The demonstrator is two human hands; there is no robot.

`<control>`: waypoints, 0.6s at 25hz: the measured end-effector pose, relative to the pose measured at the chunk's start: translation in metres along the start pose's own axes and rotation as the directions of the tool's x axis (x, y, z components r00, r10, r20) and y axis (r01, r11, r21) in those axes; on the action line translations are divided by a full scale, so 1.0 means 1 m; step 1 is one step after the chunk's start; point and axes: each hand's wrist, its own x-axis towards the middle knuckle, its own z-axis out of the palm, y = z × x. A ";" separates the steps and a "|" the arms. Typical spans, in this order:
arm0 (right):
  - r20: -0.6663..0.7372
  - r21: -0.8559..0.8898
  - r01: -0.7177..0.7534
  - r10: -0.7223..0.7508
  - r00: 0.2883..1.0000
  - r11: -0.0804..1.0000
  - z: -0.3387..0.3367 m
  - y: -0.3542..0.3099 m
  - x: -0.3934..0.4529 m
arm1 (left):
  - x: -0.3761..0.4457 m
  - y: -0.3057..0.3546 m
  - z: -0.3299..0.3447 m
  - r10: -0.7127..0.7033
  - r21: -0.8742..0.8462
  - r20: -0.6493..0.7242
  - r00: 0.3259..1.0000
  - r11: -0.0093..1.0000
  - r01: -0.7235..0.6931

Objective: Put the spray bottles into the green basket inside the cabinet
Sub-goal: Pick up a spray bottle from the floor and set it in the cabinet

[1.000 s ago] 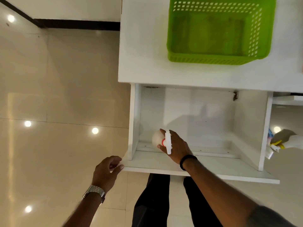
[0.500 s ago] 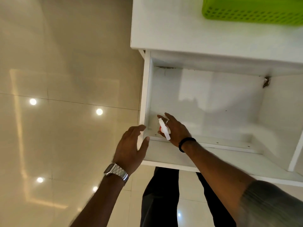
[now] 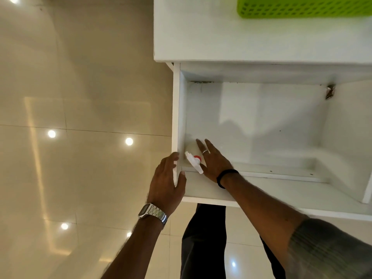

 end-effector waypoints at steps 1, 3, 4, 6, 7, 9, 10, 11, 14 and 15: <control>-0.021 -0.044 -0.024 0.024 1.000 0.999 -0.006 0.000 -0.007 | 0.000 -0.001 -0.003 0.002 0.028 -0.010 1.000 1.000 -0.002; -0.065 -0.145 -0.061 0.052 0.997 0.988 -0.022 0.004 -0.026 | 0.001 0.002 -0.011 -0.016 0.090 -0.031 0.999 0.996 0.019; -0.068 -0.194 -0.069 0.057 0.996 0.978 -0.033 0.007 -0.039 | 0.002 0.008 -0.015 -0.036 0.113 -0.032 0.999 0.993 0.039; -0.051 -0.298 -0.063 0.050 0.997 0.953 -0.056 0.016 -0.065 | 0.007 0.025 -0.024 -0.044 0.163 -0.005 0.999 0.986 0.044; -0.043 -0.340 -0.058 0.047 0.998 0.939 -0.067 0.022 -0.080 | 0.010 0.035 -0.028 -0.019 0.208 0.029 0.999 0.978 0.012; -0.050 -0.375 -0.051 0.035 0.998 0.926 -0.089 0.035 -0.113 | 0.018 0.061 -0.033 0.088 0.331 0.142 0.986 0.935 -0.131; -0.056 -0.381 -0.043 0.023 0.998 0.924 -0.099 0.039 -0.127 | 0.024 0.072 -0.033 0.152 0.391 0.208 0.966 0.892 -0.225; -0.071 -0.382 -0.045 0.019 0.997 0.923 -0.108 0.043 -0.143 | 0.029 0.085 -0.032 0.223 0.443 0.274 0.935 0.834 -0.329; -0.165 -0.397 -0.069 0.003 0.986 0.915 -0.131 0.071 -0.195 | 0.043 0.137 -0.013 0.384 0.499 0.435 0.814 0.650 -0.573; -0.180 -0.418 -0.053 -0.026 0.983 0.907 -0.134 0.083 -0.210 | 0.047 0.154 -0.003 0.394 0.504 0.489 0.778 0.601 -0.620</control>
